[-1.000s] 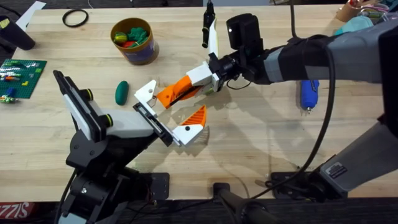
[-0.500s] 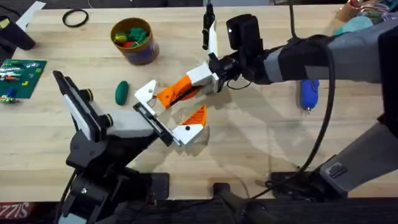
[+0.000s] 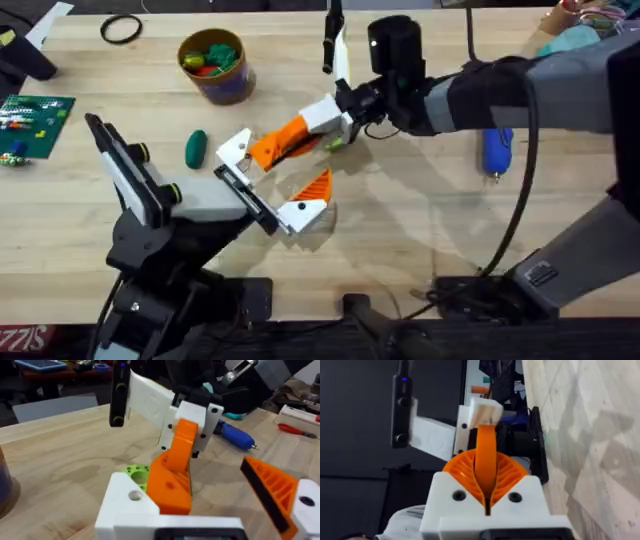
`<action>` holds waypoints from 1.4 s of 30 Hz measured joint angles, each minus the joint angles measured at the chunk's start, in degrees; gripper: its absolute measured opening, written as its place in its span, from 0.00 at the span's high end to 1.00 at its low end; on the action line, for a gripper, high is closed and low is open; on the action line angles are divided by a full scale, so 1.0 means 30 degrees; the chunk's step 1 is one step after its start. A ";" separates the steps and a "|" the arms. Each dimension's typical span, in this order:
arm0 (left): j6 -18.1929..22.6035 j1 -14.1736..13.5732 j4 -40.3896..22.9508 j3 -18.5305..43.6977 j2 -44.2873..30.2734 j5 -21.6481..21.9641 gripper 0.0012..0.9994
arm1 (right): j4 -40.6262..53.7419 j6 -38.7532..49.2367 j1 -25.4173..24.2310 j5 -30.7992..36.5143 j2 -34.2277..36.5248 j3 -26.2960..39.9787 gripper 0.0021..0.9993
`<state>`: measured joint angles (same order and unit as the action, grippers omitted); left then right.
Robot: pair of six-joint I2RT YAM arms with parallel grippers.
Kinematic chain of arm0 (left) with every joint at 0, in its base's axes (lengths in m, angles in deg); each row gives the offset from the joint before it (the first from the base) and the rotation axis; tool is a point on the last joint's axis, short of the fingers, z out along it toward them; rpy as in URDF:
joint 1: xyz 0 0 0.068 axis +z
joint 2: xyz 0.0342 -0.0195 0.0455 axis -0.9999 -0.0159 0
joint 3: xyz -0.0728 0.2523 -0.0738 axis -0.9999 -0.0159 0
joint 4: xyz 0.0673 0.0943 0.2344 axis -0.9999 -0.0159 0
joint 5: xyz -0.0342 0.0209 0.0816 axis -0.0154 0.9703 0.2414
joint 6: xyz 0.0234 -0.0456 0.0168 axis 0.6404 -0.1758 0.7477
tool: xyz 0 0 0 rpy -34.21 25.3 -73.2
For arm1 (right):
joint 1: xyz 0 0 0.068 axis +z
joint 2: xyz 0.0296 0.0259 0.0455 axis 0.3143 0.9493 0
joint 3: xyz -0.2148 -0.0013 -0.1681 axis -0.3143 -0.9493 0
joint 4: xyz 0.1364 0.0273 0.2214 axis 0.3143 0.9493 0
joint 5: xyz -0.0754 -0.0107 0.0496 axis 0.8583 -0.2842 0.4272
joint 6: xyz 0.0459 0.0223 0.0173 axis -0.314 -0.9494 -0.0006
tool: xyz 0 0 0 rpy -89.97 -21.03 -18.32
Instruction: Pick up the gripper from the table and insert it into the empty holder that is missing its gripper. Then pick up a screw, insert it into the mounting hole, and use the screwdriver to tighten it. Finally, clean up the table by picking up the vegetable and placing it into the bucket.
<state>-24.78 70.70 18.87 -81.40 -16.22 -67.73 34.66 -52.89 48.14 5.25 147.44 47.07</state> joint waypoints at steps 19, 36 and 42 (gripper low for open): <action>0.0350 0.0000 0.0009 0.0007 0.0000 0.0156 0.01 | -0.2895 -0.3947 0.0020 0.0379 0.0198 -0.0073 0.99; -0.0488 0.0449 -0.0123 0.0014 0.0000 -0.0136 0.01 | -0.3180 -0.3085 0.0559 0.1004 0.0962 0.0260 0.99; -0.0459 0.0480 -0.0132 0.0029 0.0000 -0.1015 0.01 | -0.3129 -0.3269 0.0971 0.1190 0.0962 0.0313 0.99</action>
<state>-26.16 72.14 18.47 -81.31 -16.22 -70.78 25.27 -62.70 51.06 8.82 150.32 48.01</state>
